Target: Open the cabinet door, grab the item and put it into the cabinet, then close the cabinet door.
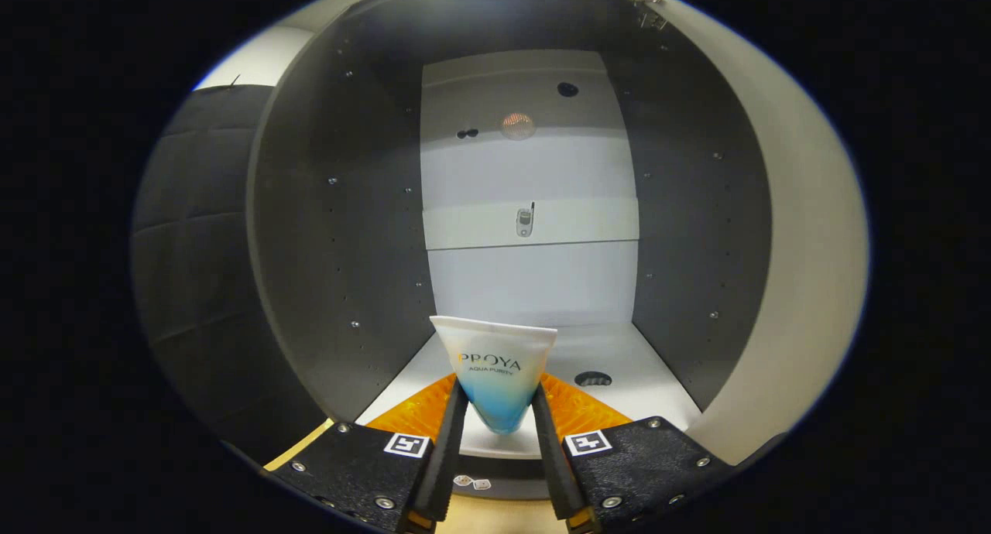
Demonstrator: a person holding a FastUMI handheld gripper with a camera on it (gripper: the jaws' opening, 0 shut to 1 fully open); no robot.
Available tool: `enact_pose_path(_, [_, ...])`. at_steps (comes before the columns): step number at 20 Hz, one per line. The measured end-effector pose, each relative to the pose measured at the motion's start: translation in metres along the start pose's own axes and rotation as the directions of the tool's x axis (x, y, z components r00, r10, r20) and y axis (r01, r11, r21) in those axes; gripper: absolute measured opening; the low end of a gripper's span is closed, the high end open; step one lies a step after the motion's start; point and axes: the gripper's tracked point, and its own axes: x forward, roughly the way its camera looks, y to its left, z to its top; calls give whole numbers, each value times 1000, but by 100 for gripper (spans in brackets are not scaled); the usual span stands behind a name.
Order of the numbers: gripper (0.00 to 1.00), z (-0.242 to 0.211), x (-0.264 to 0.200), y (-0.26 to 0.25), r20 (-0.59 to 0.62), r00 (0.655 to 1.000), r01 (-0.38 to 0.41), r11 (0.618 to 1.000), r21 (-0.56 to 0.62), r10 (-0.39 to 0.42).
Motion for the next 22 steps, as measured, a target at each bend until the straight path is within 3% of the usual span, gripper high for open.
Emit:
enact_pose_path(17, [55,-16,9,-2,-118,993,3,1000,7,-3])
enact_pose_path(20, [67,-10,7,-7,-86,996,16,1000,-12,-17])
enact_pose_path(22, [85,-3,5,-8,-52,998,28,1000,-12,-28])
